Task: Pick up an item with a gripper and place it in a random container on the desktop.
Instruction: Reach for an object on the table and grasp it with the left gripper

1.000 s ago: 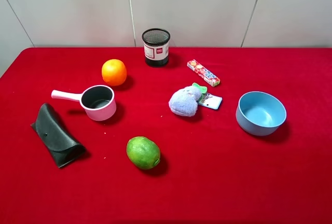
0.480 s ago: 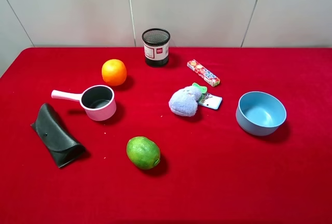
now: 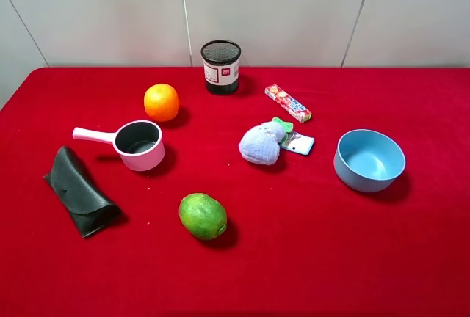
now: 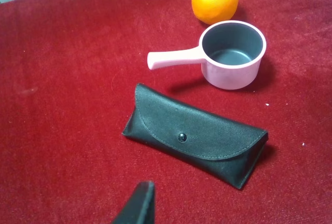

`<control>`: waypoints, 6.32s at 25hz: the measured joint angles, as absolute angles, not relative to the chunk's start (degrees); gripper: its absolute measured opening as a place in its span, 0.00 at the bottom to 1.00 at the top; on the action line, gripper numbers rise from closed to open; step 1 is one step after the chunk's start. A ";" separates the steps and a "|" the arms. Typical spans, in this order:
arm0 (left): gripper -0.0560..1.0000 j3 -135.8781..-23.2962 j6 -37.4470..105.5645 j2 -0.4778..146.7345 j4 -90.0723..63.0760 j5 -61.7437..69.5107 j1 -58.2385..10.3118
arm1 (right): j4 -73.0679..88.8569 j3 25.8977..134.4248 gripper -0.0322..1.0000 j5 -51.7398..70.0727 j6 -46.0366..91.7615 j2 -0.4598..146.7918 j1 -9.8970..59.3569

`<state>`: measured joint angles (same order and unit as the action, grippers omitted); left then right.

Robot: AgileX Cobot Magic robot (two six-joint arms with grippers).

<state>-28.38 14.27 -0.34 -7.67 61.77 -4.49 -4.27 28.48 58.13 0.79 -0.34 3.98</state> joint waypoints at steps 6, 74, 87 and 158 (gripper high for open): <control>0.99 -28.38 14.27 -0.34 -7.67 61.77 -4.49 | -4.27 28.48 0.70 58.13 0.79 -0.34 3.98; 0.99 -61.33 24.81 71.50 -9.04 45.26 -28.55 | -4.27 28.48 0.70 58.13 0.79 -0.34 3.98; 0.99 -71.87 24.81 86.36 -9.04 42.61 -37.79 | -4.27 28.48 0.70 58.13 0.79 -0.34 3.98; 0.98 -77.65 24.81 125.42 -10.49 8.83 -46.23 | -4.27 28.48 0.70 58.13 0.79 -0.34 3.98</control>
